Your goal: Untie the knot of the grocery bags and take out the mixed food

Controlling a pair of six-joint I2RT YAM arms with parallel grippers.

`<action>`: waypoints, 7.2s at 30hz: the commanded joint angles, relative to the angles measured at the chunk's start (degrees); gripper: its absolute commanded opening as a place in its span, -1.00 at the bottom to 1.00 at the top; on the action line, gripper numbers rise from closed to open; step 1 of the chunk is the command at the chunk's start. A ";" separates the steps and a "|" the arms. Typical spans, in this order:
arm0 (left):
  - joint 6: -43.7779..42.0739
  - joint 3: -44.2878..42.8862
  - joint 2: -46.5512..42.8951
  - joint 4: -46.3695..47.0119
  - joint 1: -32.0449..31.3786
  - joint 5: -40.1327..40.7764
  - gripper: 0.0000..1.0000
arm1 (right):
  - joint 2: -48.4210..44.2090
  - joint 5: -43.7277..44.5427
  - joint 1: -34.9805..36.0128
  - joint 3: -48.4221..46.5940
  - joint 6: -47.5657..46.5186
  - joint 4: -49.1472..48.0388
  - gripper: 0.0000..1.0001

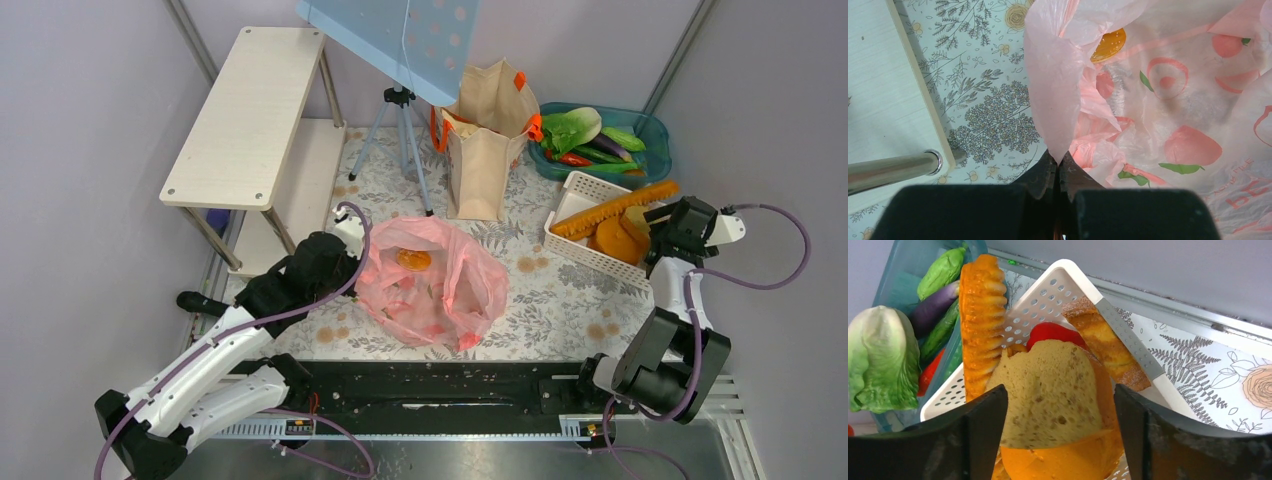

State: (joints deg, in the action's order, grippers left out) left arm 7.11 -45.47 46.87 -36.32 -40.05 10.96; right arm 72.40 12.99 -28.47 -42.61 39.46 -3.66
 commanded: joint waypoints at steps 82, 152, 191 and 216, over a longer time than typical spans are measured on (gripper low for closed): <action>1.27 -3.09 9.39 2.76 -0.45 -6.62 -0.84 | 8.49 25.27 103.03 -9.28 -8.84 -0.28 0.74; 1.69 -2.25 10.62 2.60 -0.57 -1.66 -1.00 | 23.77 14.70 86.08 -1.22 -11.39 -43.40 -1.00; 27.51 -4.21 12.85 11.03 -13.05 0.90 0.96 | -1.16 16.10 86.12 11.80 -7.89 -9.35 -0.02; 13.92 -7.44 38.28 22.73 -2.38 -2.54 -0.23 | -0.08 17.07 86.14 14.14 0.35 -10.51 0.52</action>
State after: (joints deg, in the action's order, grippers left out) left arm 20.49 -54.26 84.01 -19.35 -43.42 10.72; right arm 72.71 27.51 57.98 -28.62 37.41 -13.08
